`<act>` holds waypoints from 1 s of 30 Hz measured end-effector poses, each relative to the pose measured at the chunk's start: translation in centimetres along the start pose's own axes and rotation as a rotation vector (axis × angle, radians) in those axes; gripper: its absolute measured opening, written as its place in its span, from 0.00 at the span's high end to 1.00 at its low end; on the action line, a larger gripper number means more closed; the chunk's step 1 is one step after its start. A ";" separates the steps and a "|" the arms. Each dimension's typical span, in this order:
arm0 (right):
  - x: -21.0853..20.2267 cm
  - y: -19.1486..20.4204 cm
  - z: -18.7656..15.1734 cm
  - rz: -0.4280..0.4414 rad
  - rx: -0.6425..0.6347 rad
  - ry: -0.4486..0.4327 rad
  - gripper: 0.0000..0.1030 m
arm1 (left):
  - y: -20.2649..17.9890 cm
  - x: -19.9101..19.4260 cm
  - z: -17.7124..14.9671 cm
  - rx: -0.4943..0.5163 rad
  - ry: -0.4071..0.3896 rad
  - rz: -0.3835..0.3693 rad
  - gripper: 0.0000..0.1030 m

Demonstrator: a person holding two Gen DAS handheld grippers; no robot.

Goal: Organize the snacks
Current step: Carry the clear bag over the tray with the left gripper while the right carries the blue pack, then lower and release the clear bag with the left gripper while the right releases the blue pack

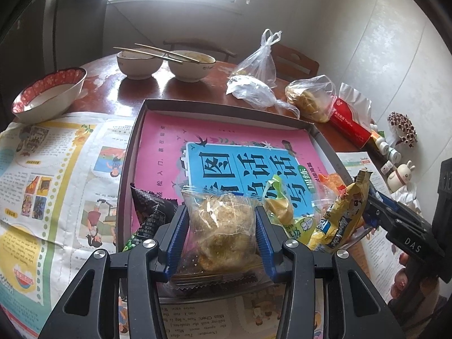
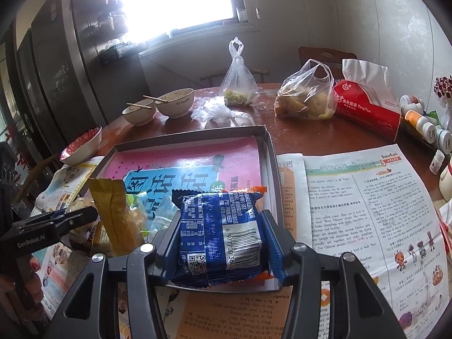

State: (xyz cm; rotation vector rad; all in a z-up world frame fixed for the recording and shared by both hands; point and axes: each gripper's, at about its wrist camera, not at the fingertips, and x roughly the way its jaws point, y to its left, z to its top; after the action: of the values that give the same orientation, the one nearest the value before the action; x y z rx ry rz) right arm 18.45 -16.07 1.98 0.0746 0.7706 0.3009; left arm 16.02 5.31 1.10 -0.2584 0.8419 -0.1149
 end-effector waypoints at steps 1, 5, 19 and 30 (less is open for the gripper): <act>0.0 0.1 0.2 -0.001 -0.006 0.000 0.49 | 0.0 0.0 0.0 0.002 -0.001 0.001 0.53; 0.0 0.1 0.7 -0.005 -0.005 -0.009 0.49 | 0.1 0.1 0.0 0.003 0.000 0.002 0.53; 1.1 0.2 0.3 -0.004 -0.003 0.011 0.49 | 0.0 0.5 0.0 0.010 0.005 0.005 0.53; 1.6 0.7 -0.2 -0.018 -0.034 0.017 0.49 | 0.1 0.6 0.0 0.008 0.007 0.005 0.52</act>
State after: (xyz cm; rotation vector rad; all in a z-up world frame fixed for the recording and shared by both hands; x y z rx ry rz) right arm 19.24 -14.90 0.92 0.0331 0.7829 0.2973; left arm 16.41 5.26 0.61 -0.2482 0.8484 -0.1149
